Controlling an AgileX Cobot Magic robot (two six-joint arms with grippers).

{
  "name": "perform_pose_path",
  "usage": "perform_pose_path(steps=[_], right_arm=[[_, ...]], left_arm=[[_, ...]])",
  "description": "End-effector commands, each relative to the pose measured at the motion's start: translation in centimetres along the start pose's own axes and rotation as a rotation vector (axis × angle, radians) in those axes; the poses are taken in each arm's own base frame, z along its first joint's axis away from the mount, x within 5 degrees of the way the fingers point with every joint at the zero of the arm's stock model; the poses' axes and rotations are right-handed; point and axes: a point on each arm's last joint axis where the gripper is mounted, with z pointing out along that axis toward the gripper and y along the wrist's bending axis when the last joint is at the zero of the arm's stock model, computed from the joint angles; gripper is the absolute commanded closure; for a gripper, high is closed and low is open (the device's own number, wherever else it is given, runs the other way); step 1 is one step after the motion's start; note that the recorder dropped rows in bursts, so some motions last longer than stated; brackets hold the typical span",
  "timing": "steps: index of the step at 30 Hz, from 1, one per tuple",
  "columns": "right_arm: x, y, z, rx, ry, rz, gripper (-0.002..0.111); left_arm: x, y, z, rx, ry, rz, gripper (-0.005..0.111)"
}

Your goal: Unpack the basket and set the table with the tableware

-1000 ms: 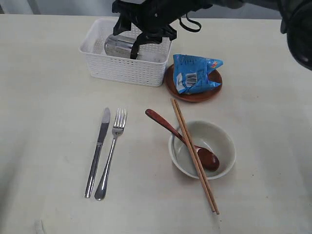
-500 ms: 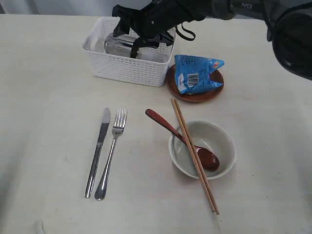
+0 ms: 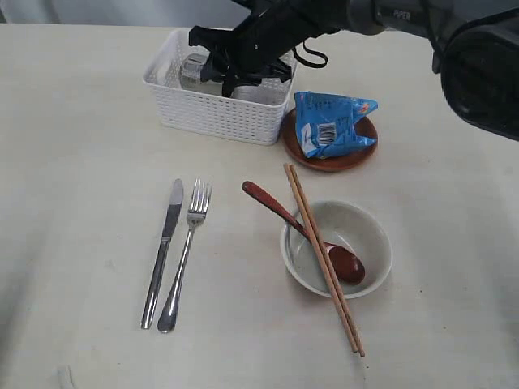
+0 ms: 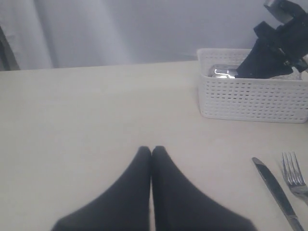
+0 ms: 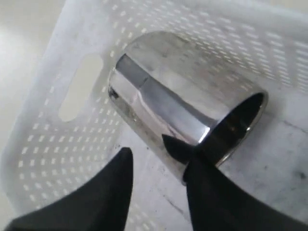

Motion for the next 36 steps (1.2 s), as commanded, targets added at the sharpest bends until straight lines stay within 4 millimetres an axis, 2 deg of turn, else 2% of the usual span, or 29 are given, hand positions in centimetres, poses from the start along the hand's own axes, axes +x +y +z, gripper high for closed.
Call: perform_pose_path(steps=[1,5,7,15,18,24,31,36], right_arm=[[-0.8,-0.3,-1.0,0.061,-0.014,-0.019,0.078],[-1.0,-0.5,-0.7,0.063,-0.041,0.008,0.063],[-0.9,-0.8,-0.3,0.065,-0.046,0.015,0.06],[-1.2,-1.1,0.5,0.073,-0.112,0.016,0.061],[-1.1,-0.7,0.7,0.071,-0.121,-0.002,0.067],[-1.1,-0.6,0.7,0.072,-0.118,-0.066,0.109],[-1.2,0.1,0.6,0.007,-0.132,-0.11,0.109],[-2.0,1.4,0.0,-0.033,-0.142,-0.167,0.109]], left_arm=[[0.1,0.0,0.0,-0.001,-0.001,-0.002,0.107],[0.1,0.0,0.0,-0.001,-0.001,-0.002,0.107],[0.1,0.0,0.0,-0.001,-0.001,-0.002,0.107],[0.1,0.0,0.0,-0.001,-0.001,-0.002,0.107],[0.1,0.0,0.0,-0.001,-0.001,-0.002,0.107],[0.1,0.0,0.0,-0.001,-0.001,-0.002,0.107],[0.1,0.0,0.0,-0.001,-0.001,-0.002,0.107],[0.1,0.0,0.0,-0.001,-0.001,-0.002,0.107]])
